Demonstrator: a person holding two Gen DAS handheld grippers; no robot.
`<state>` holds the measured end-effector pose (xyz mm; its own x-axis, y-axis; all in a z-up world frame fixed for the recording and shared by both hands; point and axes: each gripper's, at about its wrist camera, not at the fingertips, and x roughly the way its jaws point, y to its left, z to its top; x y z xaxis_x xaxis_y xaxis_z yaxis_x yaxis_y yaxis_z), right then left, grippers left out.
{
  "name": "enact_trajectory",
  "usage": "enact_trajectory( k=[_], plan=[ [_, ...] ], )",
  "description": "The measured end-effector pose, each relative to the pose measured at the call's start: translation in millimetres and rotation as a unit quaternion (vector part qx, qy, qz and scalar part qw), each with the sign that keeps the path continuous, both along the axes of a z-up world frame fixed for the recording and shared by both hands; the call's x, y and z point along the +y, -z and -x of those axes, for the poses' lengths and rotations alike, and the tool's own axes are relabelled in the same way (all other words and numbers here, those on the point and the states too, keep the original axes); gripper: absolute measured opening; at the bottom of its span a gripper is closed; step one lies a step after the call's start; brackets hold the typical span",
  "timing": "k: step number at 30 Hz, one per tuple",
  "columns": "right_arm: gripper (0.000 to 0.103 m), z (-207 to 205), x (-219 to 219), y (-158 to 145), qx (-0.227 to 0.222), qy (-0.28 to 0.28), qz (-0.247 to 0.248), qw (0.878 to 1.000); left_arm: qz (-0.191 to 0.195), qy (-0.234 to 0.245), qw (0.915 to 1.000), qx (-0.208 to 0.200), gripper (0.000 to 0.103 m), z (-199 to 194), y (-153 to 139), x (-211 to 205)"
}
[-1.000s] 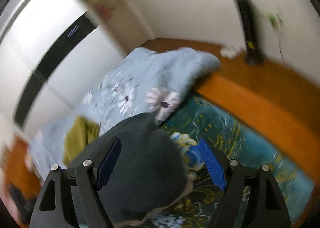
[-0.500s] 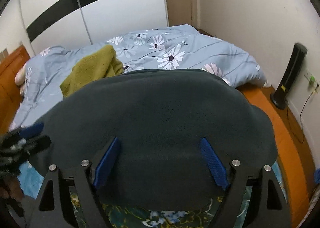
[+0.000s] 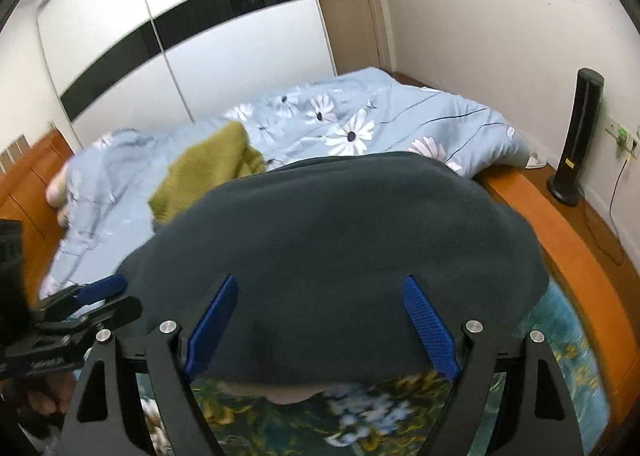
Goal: Fold clothes
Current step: 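Lower the folded jacket onto the beige folded clothes with both grippers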
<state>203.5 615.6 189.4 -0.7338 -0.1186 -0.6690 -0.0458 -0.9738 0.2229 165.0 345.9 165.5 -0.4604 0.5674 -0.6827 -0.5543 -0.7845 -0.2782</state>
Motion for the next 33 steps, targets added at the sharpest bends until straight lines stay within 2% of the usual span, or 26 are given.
enact_trajectory(
  k=[1, 2, 3, 10, 12, 16, 17, 26, 33],
  plan=[
    [0.086, -9.5, -4.6, 1.1, 0.005, 0.002, 0.004, 1.000, 0.002, 0.001, 1.0000, -0.001, 0.091, -2.7, 2.0, -6.8],
    [0.086, -17.9, -9.4, 4.4, 0.006, 0.005, 0.009, 1.000, 0.003, 0.001, 1.0000, -0.002, 0.099, -5.2, 4.1, -13.5],
    [0.086, -23.4, -14.1, 10.9, -0.002, 0.009, 0.013, 1.000, 0.004, 0.003, 1.0000, -0.003, 0.103, -6.9, 7.0, -19.4],
    [0.087, -38.9, -46.2, 52.3, -0.057, 0.043, 0.060, 0.996, 0.009, 0.015, 0.9985, -0.052, 0.103, -3.1, 40.4, -54.6],
    [0.087, -37.9, -60.1, 58.3, -0.070, 0.053, 0.052, 0.995, 0.008, 0.024, 0.9976, -0.065, 0.103, 0.2, 50.1, -59.7],
    [0.095, -36.3, -83.3, 64.7, -0.090, 0.080, 0.013, 0.993, 0.001, 0.047, 0.9952, -0.087, 0.103, 9.4, 66.7, -64.3],
    [0.097, -36.5, -86.7, 66.2, -0.093, 0.087, 0.008, 0.992, 0.002, 0.051, 0.9949, -0.087, 0.103, 10.9, 68.5, -64.4],
    [0.098, -43.7, -98.2, 79.0, -0.125, 0.153, -0.011, 0.980, -0.013, 0.084, 0.9927, -0.085, 0.103, 21.3, 81.4, -66.8],
    [0.098, -42.6, -110.6, 80.0, -0.137, 0.150, -0.042, 0.978, -0.013, 0.106, 0.9921, -0.067, 0.103, 15.7, 80.6, -58.1]
  ],
)
